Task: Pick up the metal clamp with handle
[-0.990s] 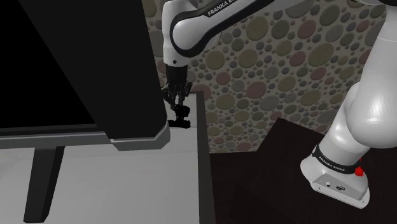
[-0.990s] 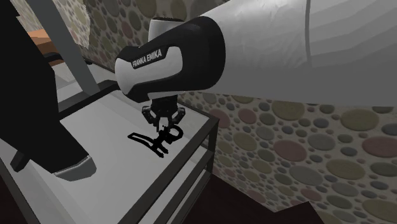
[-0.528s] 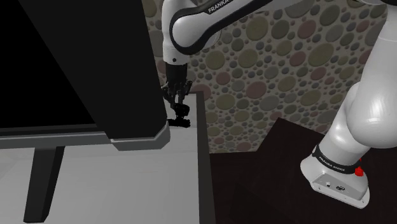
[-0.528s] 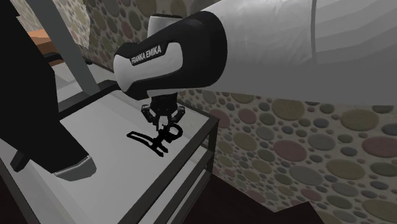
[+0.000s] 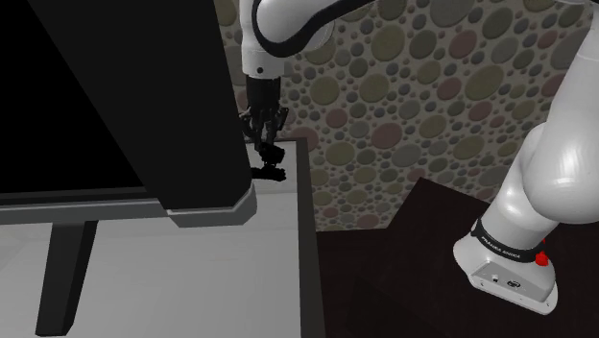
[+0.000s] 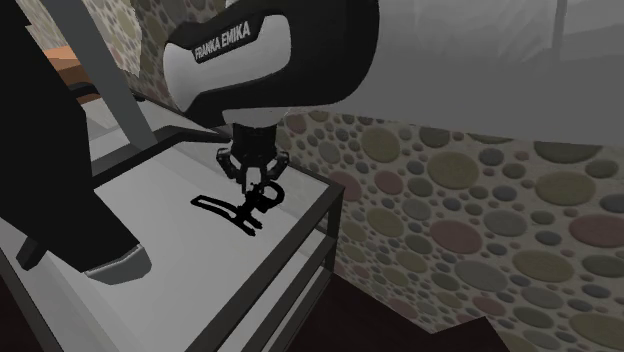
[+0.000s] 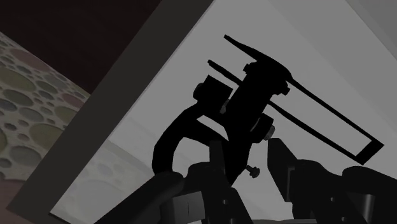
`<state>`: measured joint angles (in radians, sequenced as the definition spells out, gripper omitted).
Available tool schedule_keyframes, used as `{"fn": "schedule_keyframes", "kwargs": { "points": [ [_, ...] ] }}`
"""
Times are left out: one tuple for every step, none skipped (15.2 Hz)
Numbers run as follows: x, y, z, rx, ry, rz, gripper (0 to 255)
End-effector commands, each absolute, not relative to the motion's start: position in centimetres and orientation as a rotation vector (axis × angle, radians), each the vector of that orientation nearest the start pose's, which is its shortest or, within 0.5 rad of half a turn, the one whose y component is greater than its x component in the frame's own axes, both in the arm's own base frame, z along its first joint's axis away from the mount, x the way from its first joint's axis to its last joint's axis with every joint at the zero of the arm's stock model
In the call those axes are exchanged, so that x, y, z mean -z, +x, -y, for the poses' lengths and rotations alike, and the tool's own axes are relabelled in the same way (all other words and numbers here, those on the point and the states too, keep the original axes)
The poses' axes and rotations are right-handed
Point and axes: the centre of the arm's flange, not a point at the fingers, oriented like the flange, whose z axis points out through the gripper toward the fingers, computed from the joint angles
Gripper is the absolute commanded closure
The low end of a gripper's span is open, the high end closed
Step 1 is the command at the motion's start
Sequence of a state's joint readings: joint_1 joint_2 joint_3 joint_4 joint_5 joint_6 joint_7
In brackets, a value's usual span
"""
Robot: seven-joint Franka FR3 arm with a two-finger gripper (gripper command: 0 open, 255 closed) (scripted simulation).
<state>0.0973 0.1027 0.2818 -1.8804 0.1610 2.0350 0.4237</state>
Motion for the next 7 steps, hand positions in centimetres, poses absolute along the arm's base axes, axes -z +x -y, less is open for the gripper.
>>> {"fn": "schedule_keyframes", "kwargs": {
  "points": [
    [-47.2,54.8,-22.3,-0.026,-2.955,-0.17,255],
    [-47.7,54.8,-22.3,-0.026,-2.955,-0.17,255],
    [-48.3,54.8,-22.3,-0.026,-2.955,-0.17,255],
    [-48.8,54.8,-22.3,-0.026,-2.955,-0.17,255],
    [-49.3,54.8,-22.3,-0.026,-2.955,-0.17,255],
    [-49.4,54.8,-22.3,-0.026,-2.955,-0.17,255],
    [-49.4,54.8,-22.3,-0.026,-2.955,-0.17,255]
  ]
}}
